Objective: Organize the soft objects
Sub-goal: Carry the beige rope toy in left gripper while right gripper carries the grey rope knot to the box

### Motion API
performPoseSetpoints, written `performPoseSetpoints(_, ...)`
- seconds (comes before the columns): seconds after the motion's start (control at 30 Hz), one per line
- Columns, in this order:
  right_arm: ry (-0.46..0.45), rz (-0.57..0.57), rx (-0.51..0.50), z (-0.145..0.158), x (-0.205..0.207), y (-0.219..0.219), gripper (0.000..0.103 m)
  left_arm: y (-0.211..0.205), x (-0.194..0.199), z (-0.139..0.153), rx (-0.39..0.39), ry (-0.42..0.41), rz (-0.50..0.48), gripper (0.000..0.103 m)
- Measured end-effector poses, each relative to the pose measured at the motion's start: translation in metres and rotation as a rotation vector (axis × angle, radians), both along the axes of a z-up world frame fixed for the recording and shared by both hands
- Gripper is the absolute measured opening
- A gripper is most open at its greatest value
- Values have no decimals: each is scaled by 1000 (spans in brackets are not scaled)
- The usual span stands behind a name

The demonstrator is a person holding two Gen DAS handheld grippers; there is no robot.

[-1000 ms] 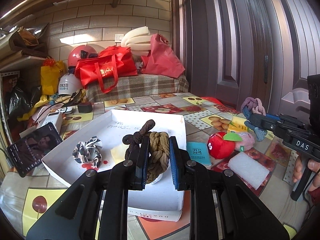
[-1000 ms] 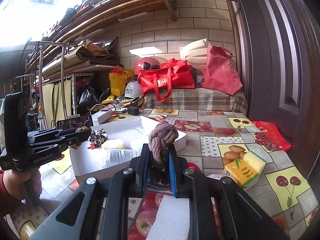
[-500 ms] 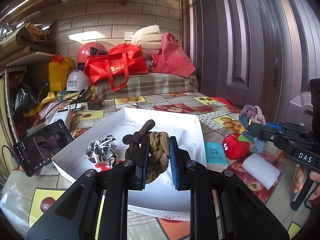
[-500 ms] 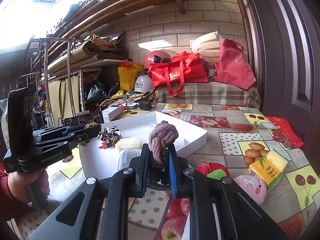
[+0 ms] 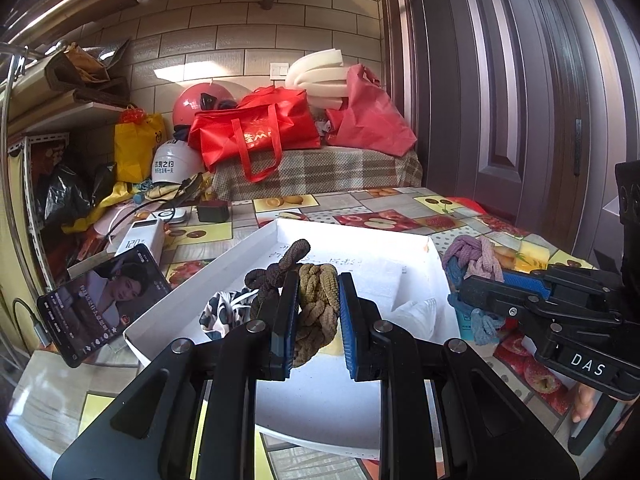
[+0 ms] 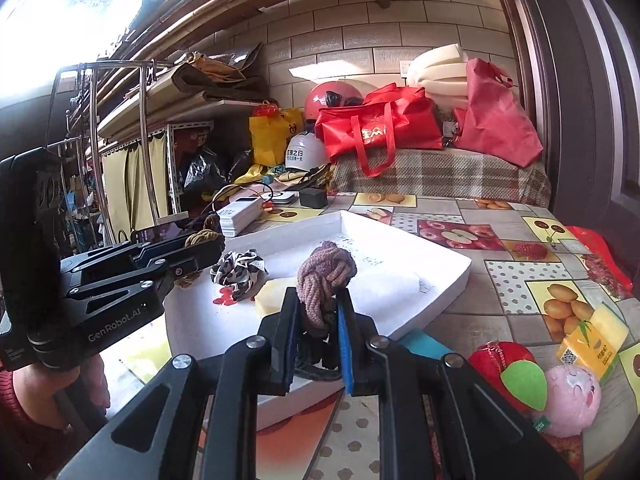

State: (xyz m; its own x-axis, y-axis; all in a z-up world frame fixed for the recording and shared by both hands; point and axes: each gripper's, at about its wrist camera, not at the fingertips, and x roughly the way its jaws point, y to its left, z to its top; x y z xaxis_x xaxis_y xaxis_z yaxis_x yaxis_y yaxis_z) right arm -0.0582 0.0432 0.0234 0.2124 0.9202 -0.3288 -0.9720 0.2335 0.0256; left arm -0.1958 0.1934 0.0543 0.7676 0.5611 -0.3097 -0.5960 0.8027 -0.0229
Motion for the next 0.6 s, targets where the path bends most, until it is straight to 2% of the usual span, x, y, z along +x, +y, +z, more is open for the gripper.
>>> performPoseSetpoints(0.4, 43, -24, -30, 0, 17, 46, 16, 47, 14, -2, -14, 9, 52, 18)
performPoseSetpoints(0.6, 81, -46, -48, 0, 33, 72, 16, 69, 20, -4, -57, 6, 61, 18)
